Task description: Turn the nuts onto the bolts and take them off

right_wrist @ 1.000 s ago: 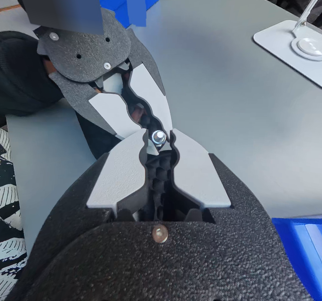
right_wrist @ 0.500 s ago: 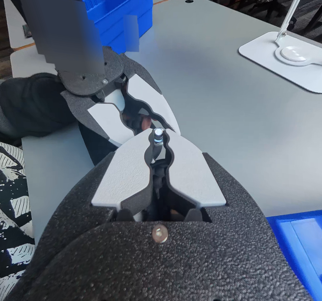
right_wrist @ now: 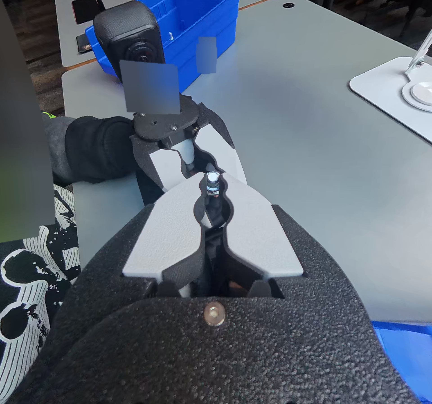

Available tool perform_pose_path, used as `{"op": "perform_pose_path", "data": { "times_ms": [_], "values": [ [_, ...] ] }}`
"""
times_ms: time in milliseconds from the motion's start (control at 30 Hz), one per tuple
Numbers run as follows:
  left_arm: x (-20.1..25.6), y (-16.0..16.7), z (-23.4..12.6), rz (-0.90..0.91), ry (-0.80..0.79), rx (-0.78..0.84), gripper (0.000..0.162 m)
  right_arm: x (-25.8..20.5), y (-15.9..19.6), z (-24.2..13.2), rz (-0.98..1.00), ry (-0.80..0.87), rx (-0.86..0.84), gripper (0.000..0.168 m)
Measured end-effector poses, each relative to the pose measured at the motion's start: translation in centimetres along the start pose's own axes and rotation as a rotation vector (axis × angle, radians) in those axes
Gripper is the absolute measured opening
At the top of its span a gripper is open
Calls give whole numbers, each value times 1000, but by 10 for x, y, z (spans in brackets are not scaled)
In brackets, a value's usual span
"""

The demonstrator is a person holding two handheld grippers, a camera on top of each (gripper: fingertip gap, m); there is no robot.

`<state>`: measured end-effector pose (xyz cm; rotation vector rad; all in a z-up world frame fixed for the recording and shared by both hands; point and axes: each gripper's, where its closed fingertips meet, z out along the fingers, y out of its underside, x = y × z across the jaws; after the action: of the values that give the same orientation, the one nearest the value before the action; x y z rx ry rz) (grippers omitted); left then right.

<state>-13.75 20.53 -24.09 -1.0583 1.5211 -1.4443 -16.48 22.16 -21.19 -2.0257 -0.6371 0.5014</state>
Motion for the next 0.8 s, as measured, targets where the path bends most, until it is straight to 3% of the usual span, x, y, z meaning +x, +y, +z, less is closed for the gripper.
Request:
{"op": "perform_pose_path", "data": {
  "times_ms": [333, 800],
  "values": [
    [8, 12, 7, 73, 7, -92, 28, -4, 4, -4, -78, -3, -120, 8],
    [3, 11, 7, 67, -29, -89, 16, -1, 5, -5, -43, 31, -116, 8]
  ]
}}
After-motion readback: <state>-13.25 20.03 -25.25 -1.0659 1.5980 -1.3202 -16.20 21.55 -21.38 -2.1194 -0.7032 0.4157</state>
